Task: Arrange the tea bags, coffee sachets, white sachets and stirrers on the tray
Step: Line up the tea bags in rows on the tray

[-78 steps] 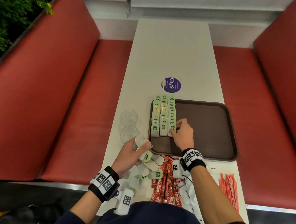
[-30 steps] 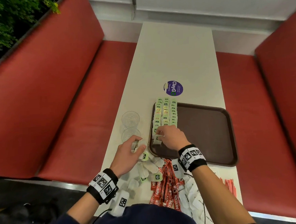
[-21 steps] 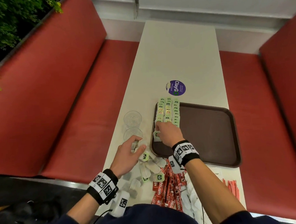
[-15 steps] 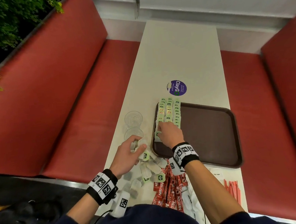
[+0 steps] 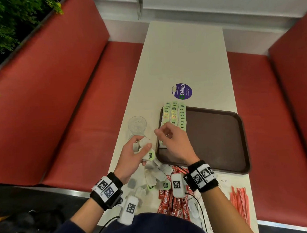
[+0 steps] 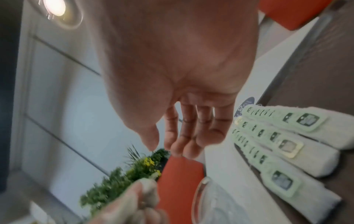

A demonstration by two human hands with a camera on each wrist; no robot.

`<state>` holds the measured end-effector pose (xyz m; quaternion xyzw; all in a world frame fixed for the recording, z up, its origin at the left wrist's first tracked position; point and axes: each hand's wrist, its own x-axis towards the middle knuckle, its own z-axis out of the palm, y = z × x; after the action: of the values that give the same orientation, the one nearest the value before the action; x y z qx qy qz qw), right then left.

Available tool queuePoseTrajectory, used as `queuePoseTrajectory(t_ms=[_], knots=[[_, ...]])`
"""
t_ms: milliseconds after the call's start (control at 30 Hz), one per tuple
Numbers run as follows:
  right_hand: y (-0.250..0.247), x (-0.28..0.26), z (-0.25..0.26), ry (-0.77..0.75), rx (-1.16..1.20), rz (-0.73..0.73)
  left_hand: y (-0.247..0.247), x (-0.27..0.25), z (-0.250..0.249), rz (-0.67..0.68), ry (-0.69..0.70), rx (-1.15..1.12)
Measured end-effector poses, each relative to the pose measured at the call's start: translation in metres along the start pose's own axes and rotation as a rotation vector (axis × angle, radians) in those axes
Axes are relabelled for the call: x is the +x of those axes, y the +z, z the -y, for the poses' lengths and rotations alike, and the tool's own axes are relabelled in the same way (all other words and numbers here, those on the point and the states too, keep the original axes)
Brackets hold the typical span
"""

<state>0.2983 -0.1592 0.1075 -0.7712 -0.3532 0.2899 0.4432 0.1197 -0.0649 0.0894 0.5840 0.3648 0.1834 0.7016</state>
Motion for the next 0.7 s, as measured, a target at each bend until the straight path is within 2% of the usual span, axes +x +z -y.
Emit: queuePoseTrajectory(t_ms=[133,200,400,700], knots=[[-0.009,-0.026,0.012,0.106,0.167,0.209,0.004,0.006,0.001,-0.057,0.011,-0.044],[-0.007,-0.033,0.012,0.124,0.183,0.255,0.008,0.008,0.001,-0.06,0.022,-0.06],[-0.011,-0.034,0.011,0.097,0.136,0.142,0.017,0.002,-0.007,-0.047,0.039,-0.073],[-0.056,-0.015,0.011,0.088,0.117,-0.003,0.011,-0.002,-0.005,0.03,0.022,-0.088]])
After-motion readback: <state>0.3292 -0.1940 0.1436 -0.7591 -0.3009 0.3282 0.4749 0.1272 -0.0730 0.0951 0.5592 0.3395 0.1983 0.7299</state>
